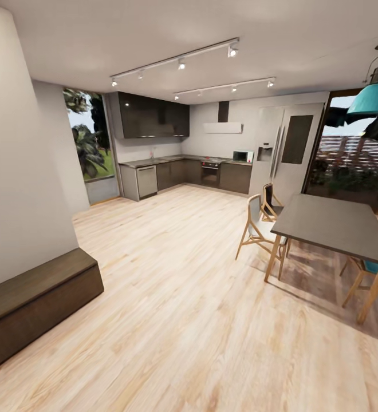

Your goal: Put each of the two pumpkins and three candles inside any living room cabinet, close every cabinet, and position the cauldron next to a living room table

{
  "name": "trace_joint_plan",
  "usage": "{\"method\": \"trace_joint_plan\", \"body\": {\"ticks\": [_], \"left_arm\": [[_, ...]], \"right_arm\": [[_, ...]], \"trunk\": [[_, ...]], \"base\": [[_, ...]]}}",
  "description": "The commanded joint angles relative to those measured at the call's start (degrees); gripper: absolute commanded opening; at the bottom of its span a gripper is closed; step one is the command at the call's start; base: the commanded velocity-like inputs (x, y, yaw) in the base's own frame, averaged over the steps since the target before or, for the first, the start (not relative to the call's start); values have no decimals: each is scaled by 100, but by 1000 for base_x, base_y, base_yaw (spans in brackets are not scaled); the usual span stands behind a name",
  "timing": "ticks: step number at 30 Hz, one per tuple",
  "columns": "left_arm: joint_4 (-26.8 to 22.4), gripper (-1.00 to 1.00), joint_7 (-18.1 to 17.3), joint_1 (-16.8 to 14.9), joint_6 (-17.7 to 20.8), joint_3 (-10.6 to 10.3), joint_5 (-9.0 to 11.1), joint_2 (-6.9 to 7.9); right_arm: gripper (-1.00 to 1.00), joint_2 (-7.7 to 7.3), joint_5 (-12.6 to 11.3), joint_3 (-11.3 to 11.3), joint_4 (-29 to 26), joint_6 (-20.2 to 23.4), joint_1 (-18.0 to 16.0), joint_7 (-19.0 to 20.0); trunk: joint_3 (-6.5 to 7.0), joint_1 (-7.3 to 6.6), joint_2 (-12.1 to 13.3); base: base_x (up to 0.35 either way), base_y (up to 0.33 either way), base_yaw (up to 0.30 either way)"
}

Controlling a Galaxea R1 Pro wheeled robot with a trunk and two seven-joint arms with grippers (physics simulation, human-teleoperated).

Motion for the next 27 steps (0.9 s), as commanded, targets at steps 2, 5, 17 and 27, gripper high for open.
{"method": "trace_joint_plan", "body": {"ticks": [2,5,17,27], "left_arm": [[5,100,2,-2,-16,31,3,-1],[5,100,2,-2,-16,31,3,-1],[5,100,2,-2,-16,31,3,-1],[5,100,2,-2,-16,31,3,-1]], "right_arm": [[100,1,1,3,-11,32,2,-7],[100,2,-1,3,-10,37,2,-7],[100,0,5,4,-10,39,2,-7],[100,0,0,5,-12,37,2,-7]], "trunk": [[-2,2,-4],[-2,2,-4],[-2,2,-4],[-2,2,-4]], "base": [[19,-14,1],[6,-5,0],[24,-14,82],[195,-150,70]]}}
